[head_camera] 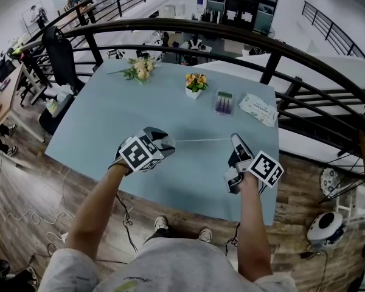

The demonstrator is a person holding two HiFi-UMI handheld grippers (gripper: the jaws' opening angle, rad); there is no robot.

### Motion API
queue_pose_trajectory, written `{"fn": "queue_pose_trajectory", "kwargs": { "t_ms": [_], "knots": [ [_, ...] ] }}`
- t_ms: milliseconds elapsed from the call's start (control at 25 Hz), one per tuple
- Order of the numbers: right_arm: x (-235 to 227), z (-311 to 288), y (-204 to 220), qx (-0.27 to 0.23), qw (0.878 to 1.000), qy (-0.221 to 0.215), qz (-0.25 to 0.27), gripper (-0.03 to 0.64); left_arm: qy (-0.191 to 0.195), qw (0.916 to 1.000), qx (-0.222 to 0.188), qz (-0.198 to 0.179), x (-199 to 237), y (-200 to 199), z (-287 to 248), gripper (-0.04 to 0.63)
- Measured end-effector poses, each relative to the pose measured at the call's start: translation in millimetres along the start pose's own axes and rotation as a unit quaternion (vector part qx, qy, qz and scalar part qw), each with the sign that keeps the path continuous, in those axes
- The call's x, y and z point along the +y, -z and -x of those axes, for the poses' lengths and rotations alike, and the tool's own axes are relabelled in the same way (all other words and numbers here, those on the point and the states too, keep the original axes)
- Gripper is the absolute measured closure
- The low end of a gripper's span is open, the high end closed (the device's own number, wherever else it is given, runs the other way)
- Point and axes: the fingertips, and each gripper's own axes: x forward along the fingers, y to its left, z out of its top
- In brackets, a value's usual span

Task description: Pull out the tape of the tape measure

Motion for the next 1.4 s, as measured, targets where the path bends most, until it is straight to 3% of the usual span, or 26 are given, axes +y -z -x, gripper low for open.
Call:
{"fn": "queue_pose_trajectory", "kwargs": {
  "t_ms": [400,560,760,1400],
  "knots": [
    [0,-4,0,0.000,1.000,0.006,0.012,0.598,-0.001,1.0000,-0.002,-0.008,2,3,4,0.382],
    [-5,-3,-12,-0.020,1.000,0.017,0.006,0.598,-0.011,0.9996,0.018,-0.019,9,14,5,0.382],
    [-8,2,-20,-0.027,0.999,0.019,0.004,0.598,-0.018,0.9997,0.012,0.010,18,24,11,0.382],
    [-9,-1,-17,-0.025,0.999,0.027,0.008,0.598,-0.016,0.9997,0.004,0.018,23,25,7,0.380]
  ]
}}
